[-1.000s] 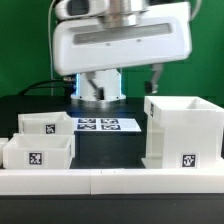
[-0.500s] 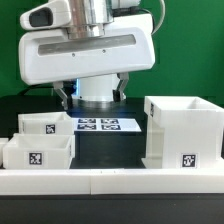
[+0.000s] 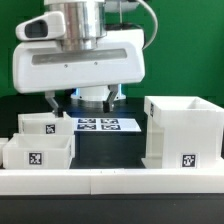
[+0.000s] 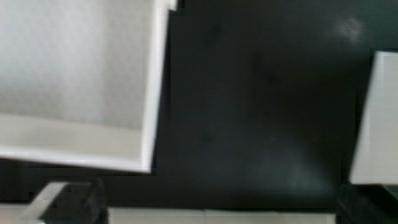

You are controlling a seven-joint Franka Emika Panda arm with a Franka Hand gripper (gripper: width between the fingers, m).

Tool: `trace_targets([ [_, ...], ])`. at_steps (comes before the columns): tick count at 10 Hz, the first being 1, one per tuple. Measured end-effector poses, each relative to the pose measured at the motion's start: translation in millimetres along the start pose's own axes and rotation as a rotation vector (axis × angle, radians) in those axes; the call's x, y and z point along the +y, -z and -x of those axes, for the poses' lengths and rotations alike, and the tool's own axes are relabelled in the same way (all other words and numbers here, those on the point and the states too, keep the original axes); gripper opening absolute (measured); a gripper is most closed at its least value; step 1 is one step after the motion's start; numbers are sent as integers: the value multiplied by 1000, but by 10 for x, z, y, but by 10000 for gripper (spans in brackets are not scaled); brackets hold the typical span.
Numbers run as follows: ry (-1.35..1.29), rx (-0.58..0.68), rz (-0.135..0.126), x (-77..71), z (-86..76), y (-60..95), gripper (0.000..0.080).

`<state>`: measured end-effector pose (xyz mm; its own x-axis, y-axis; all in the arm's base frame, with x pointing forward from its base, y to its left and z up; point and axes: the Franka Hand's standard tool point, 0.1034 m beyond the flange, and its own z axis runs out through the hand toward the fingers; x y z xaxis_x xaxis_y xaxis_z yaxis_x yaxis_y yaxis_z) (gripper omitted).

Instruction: Assemble drawer

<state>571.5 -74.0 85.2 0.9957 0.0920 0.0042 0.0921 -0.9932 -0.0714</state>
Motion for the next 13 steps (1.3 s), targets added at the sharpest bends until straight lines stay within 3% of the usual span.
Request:
trace_targets([
  [3, -17, 15, 23, 159, 117, -226, 649],
  [8, -25, 15, 24, 183, 138, -282, 649],
  [10, -44, 25, 32, 176, 266, -509, 649],
  [13, -51, 11, 34, 172, 355, -699, 649],
])
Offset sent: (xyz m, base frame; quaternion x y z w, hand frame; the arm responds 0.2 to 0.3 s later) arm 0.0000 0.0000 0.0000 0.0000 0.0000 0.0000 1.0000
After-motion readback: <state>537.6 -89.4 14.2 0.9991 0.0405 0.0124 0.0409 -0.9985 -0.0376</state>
